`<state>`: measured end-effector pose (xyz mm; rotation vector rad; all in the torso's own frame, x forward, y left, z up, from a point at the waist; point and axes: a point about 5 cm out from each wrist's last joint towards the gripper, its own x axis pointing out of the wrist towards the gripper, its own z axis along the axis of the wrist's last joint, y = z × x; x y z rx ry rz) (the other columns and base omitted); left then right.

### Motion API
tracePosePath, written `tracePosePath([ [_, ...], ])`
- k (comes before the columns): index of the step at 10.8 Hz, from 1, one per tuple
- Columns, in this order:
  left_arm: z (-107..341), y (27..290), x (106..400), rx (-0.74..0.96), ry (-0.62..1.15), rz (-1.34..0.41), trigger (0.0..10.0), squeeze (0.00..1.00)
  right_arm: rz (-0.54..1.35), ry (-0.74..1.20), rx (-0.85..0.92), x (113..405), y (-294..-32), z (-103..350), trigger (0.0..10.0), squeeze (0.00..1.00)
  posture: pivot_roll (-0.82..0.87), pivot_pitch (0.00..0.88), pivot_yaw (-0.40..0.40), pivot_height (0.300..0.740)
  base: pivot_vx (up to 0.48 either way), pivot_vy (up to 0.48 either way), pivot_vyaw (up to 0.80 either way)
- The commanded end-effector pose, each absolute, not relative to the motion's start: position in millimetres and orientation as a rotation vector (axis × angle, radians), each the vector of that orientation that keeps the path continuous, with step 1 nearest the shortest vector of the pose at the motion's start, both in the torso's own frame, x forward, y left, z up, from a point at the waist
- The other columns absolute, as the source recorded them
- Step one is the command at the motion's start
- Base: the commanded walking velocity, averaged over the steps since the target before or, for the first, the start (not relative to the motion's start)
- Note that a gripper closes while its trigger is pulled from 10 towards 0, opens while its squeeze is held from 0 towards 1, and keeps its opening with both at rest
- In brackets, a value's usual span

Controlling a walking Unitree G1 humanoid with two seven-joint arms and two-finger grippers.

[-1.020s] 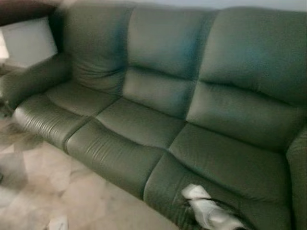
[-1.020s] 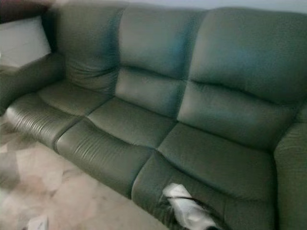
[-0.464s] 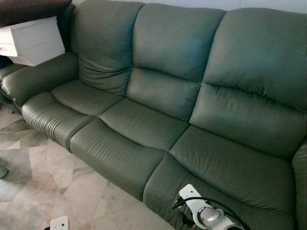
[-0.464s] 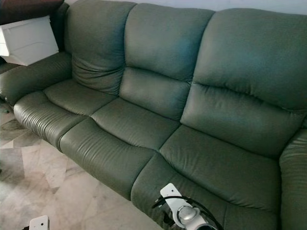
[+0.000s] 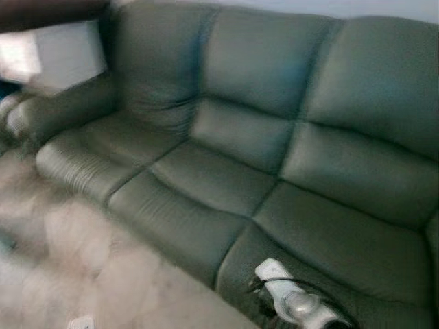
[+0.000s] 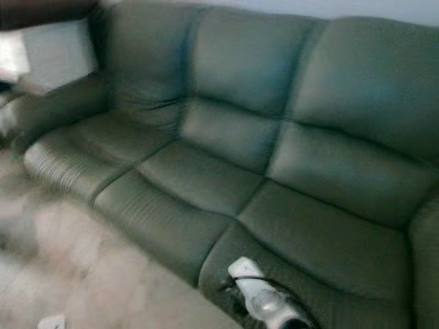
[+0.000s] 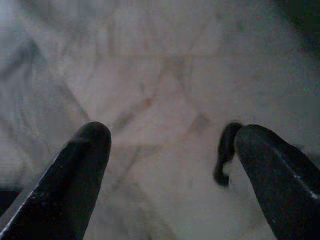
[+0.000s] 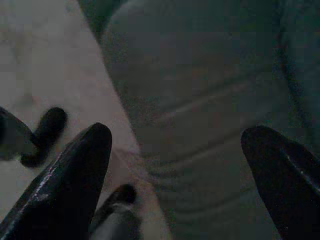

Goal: Move the pillow to the sofa

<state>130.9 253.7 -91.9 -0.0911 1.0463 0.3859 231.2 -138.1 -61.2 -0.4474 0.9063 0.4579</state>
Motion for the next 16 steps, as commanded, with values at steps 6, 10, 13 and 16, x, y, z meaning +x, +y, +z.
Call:
tracePosePath([
  [6, -93, 253, 128, -0.082, 1.055, 0.385, 10.0, 0.0, 0.433, 0.927, -0.444, 229, -148, -63, 10.0, 0.0, -0.1, 0.0, 0.043, 0.74, 0.0, 0.462, 0.0],
  [10, -93, 254, 128, -0.076, 1.056, 0.384, 10.0, 0.0, 0.439, 0.923, -0.439, 229, -140, -63, 10.0, 0.0, -0.1, 0.0, 0.045, 0.74, 0.0, 0.461, 0.0],
  [13, -93, 254, 127, -0.077, 1.058, 0.384, 10.0, 0.0, 0.441, 0.919, -0.437, 232, -139, -61, 10.0, 0.0, -0.1, 0.0, 0.045, 0.74, 0.0, 0.461, 0.0],
  [16, -93, 254, 126, -0.067, 1.063, 0.379, 10.0, 0.0, 0.443, 0.922, -0.445, 231, -143, -61, 10.0, 0.0, -0.09, 0.0, 0.046, 0.74, 0.0, 0.467, 0.0],
])
